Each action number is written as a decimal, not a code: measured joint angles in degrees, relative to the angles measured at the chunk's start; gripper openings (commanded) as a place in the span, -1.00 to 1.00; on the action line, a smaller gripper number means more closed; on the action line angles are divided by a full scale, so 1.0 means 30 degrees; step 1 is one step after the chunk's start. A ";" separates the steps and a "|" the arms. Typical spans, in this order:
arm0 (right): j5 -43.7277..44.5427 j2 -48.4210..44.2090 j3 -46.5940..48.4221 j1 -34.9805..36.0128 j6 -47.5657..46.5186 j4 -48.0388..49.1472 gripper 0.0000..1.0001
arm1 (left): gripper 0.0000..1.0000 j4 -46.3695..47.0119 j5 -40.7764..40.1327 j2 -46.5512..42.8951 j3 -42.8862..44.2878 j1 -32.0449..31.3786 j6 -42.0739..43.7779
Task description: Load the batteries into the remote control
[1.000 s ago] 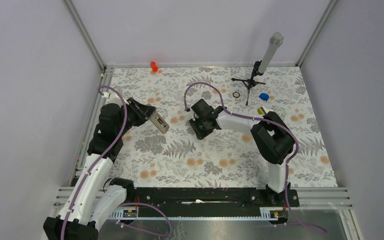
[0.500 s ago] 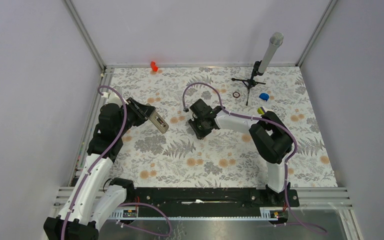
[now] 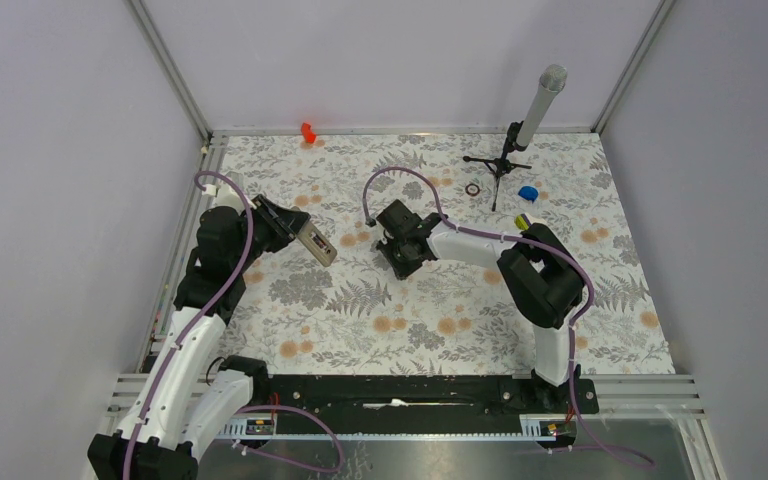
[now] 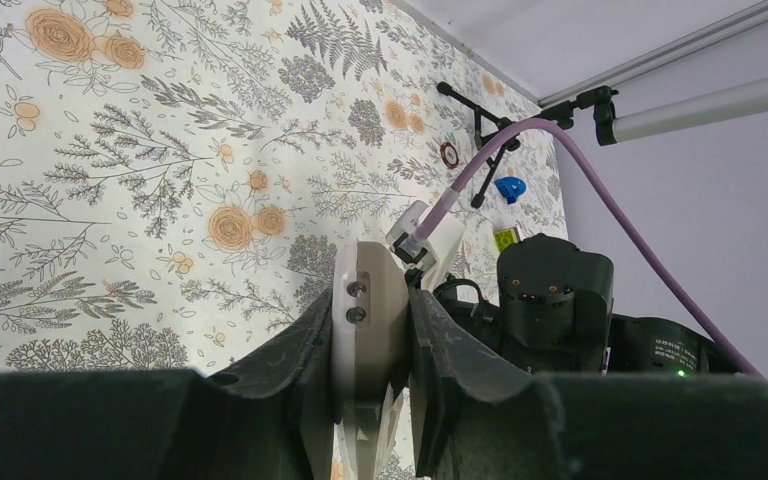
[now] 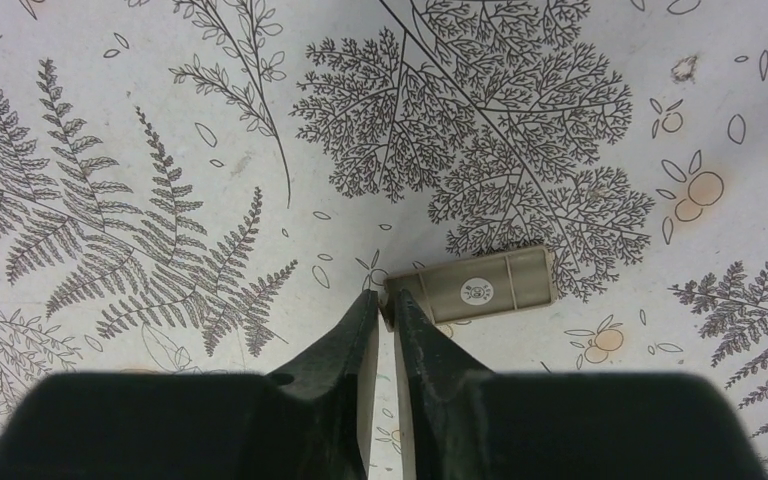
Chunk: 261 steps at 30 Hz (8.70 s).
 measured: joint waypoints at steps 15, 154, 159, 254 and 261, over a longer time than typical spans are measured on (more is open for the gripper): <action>0.0328 -0.0415 0.0029 0.0051 0.1494 0.0007 -1.00 | -1.00 0.0022 0.0168 0.0022 0.0000 0.0087 -0.0080; -0.0204 -1.5336 -1.0520 0.0102 2.7001 1.6619 -0.64 | -1.00 2.1653 0.1763 0.6812 -0.5836 -0.4189 -1.4892; -0.0182 -1.5686 -1.0535 0.0102 2.7001 1.5722 -0.63 | -1.00 2.1653 0.1770 0.6812 -0.5836 -0.4182 -1.4906; 0.4867 -1.1613 -0.1042 0.4138 -0.0058 0.1195 -0.10 | -1.00 1.8775 0.4568 0.7817 -0.5246 -0.3534 -1.4994; 0.4911 -1.1613 -0.1042 0.4146 -0.0066 0.1246 -0.23 | -1.00 1.8775 0.4648 0.7817 -0.5246 -0.3534 -1.4987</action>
